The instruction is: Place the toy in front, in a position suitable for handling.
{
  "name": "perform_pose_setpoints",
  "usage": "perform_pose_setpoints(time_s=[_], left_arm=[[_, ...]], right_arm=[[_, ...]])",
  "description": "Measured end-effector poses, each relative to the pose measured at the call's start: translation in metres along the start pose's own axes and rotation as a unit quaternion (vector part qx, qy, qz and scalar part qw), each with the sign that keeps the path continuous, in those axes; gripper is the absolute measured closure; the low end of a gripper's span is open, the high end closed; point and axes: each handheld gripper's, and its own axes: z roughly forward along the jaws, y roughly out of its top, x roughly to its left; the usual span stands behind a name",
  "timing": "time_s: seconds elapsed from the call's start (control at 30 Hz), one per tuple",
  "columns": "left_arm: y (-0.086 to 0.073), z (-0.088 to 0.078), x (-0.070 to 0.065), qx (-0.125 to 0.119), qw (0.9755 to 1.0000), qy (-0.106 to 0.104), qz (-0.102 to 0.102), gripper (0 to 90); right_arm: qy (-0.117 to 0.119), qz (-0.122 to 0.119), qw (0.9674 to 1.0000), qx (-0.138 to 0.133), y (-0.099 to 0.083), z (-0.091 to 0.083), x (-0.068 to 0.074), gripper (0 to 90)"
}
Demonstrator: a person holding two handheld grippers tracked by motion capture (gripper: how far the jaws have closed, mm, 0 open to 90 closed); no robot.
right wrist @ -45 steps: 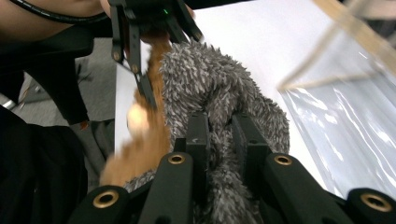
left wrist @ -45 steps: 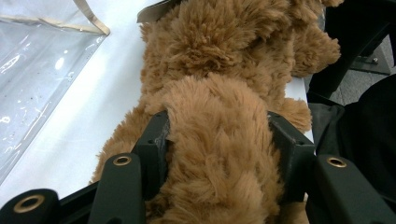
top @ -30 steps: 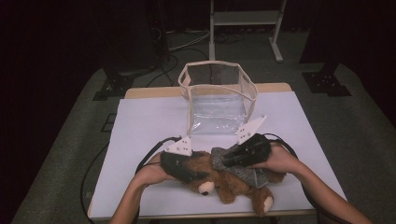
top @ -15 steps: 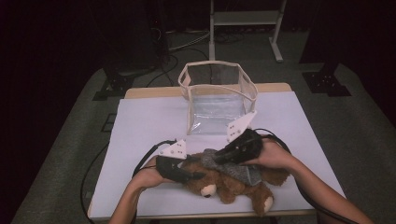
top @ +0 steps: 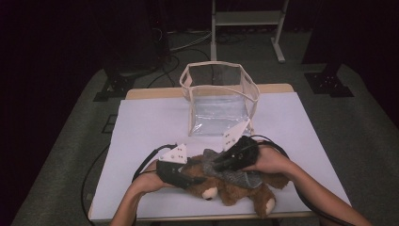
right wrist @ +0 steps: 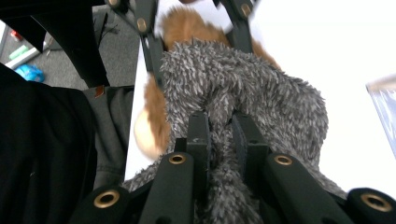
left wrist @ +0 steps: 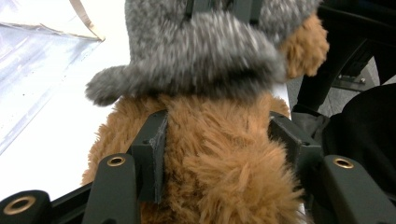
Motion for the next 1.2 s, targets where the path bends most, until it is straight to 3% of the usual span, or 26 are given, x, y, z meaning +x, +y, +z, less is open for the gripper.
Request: perform_pose_setpoints(time_s=[0.1, 0.23, 0.47, 0.57, 0.8, 0.97, 1.2], left_arm=[[0.002, 0.001, 0.0, 0.002, 1.0, -0.001, 0.001, 44.9], [0.003, 0.001, 0.0, 0.01, 0.9999, 0.0, 0.003, 45.0], [0.003, 0.001, 0.0, 0.011, 0.9999, 0.001, 0.006, 44.3], [0.0, 0.0, -0.001, 0.011, 0.9999, 0.001, 0.007, 44.5], [0.001, 0.0, -0.001, 0.01, 0.9999, 0.001, 0.006, 44.4], [0.002, 0.001, -0.001, 0.011, 0.9999, -0.001, 0.008, 44.2], [0.001, -0.001, 0.0, 0.011, 0.9999, -0.003, 0.006, 44.2]], right_arm=[[-0.003, 0.011, 0.9999, -0.01, -0.009, -0.01, -0.001, 78.1], [-0.006, 0.002, 0.9999, -0.011, -0.002, -0.012, 0.001, 78.0], [0.007, -0.022, 0.9995, -0.023, 0.027, 0.011, 0.002, 77.9], [0.012, -0.026, 0.9994, -0.019, 0.029, 0.016, 0.002, 78.0], [0.006, -0.006, 0.9999, -0.01, 0.001, -0.002, 0.005, 77.9], [0.004, 0.011, 0.9995, -0.031, -0.019, -0.016, 0.008, 78.0], [0.001, 0.01, 0.9988, -0.048, -0.032, -0.026, 0.016, 77.9]])
